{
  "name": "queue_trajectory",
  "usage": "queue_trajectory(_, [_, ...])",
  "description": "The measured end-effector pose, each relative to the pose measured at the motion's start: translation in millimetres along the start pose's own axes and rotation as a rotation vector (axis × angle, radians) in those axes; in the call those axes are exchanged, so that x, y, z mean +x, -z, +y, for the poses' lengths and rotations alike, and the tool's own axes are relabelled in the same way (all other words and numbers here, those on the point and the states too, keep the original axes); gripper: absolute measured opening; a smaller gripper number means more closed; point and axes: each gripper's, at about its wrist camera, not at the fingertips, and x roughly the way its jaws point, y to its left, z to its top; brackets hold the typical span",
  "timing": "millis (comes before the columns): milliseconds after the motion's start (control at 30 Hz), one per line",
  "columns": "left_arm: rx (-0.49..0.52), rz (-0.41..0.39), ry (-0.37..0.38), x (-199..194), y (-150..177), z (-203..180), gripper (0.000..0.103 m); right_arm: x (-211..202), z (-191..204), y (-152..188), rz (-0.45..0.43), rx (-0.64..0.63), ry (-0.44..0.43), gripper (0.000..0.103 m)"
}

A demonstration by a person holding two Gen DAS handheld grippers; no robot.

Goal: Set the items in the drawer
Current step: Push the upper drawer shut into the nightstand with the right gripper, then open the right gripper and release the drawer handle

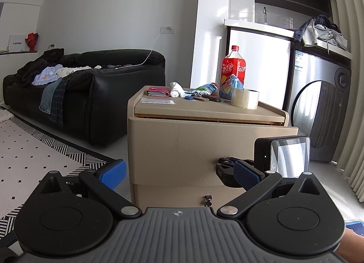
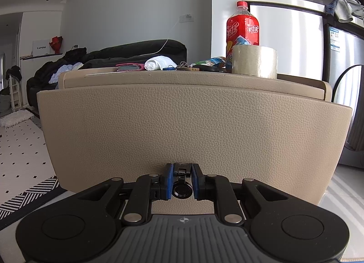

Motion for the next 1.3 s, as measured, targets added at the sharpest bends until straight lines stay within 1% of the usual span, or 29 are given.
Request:
queue_trajectory(300, [0.001,-0.002,0.009,2,-3,-2,0.103,15,0,-6,-0.001,-0.008,0.006,0.019])
queue_trajectory(900, [-0.016,-0.005,-0.002,7,-5,0,0.103,43,-1,-18,0.007,-0.018,0.015,0.019])
queue_trajectory(1167, [-0.019,0.006,-0.009,8,-5,1,0.103,43,-3,-19,0.016,-0.014,0.009,0.019])
queue_trajectory(1300, [-0.02,0.005,-0.009,8,-5,1,0.103,36,-6,-15,0.02,-0.012,-0.001,0.02])
